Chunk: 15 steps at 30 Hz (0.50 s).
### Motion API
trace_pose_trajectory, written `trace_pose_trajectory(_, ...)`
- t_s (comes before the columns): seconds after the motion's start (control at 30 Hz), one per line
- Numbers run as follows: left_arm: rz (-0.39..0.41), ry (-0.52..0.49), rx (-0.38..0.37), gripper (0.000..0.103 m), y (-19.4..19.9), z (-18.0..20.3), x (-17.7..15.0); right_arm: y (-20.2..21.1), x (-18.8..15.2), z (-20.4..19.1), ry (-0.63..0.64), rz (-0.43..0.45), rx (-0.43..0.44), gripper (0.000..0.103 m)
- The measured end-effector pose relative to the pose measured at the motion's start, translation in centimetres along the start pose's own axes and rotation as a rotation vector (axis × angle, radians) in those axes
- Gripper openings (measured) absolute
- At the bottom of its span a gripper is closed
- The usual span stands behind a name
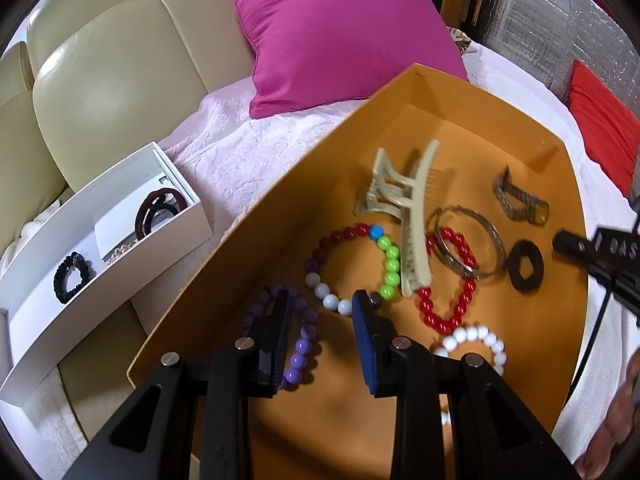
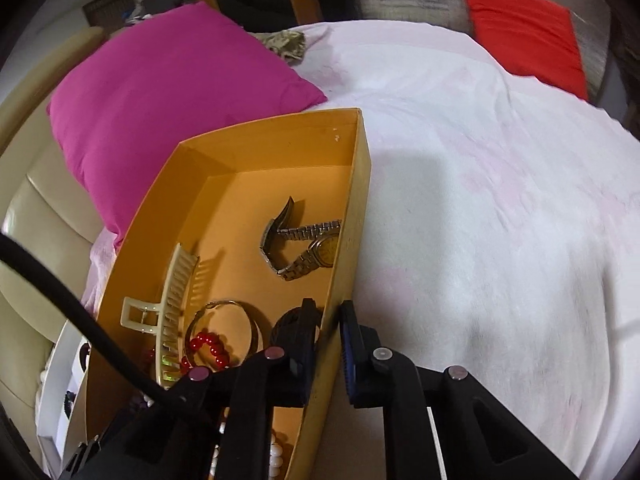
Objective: Organize jewelry
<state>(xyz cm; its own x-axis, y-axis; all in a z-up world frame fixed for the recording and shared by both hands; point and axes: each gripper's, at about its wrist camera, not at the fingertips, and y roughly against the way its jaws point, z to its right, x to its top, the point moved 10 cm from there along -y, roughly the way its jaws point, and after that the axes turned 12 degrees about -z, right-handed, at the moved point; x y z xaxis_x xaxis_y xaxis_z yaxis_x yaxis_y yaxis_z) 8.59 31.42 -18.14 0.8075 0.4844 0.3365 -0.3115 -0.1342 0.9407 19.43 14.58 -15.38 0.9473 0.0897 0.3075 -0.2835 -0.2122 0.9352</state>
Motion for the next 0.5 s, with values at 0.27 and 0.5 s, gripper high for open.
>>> trace_pose_trajectory(0.27, 0.009, -0.005, -0.015, 0.031, 0.3, 0.3, 0.0, 1.3, -2.2, 1.7, -0.125, -0.01, 0.008, 0.013)
trace_pose_trajectory(0.5, 0.113, -0.033, -0.058, 0.054, 3.0, 0.9, -0.3, 1.7, -1.9, 2.0, -0.15, -0.025, 0.09, 0.017)
